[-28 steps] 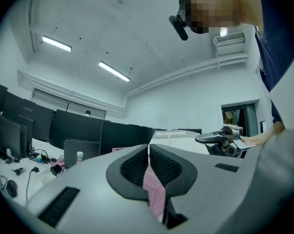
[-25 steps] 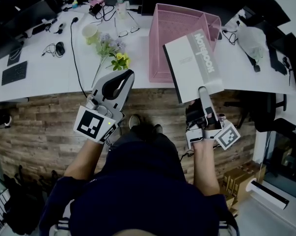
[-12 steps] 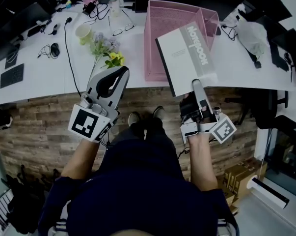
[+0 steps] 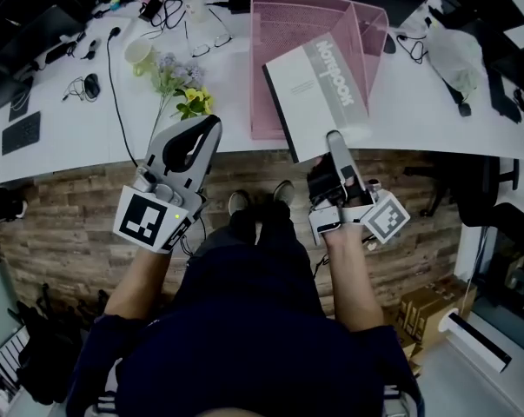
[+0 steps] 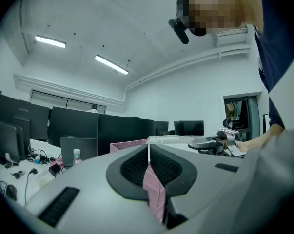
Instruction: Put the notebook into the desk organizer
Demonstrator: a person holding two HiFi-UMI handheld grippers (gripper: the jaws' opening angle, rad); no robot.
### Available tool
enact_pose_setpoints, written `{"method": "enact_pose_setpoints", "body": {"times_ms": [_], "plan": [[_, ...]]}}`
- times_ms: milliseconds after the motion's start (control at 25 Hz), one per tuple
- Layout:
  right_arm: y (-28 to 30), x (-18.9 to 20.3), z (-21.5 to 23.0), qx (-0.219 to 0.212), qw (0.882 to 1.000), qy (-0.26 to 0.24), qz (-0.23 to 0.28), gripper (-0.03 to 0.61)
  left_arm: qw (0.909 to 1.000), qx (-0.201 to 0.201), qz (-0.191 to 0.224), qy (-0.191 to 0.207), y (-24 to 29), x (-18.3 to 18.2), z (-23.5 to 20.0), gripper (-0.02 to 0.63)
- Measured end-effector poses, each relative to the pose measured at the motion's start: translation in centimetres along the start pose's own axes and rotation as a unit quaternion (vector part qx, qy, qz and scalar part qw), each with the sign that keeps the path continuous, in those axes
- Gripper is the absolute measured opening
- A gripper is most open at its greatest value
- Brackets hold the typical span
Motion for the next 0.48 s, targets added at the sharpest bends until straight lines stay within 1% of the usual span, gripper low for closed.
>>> {"method": "enact_pose_setpoints", "body": {"times_ms": [480], "plan": [[-1.0,1.4,3.2,0.031,0.999,0.027,-0.001,0.011,0.9996,-0.009,-0.027,-0.004,0.2,1.9,0.1,0.035]]}}
Point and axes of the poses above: the fingertips, and each gripper's own axes: y forward along the fingers, z to its right, x out of its underside, the point moved 5 cm from there along -y, backward along the fingers, and after that the axes turned 11 degrees about -y, right-handed, at the moved point
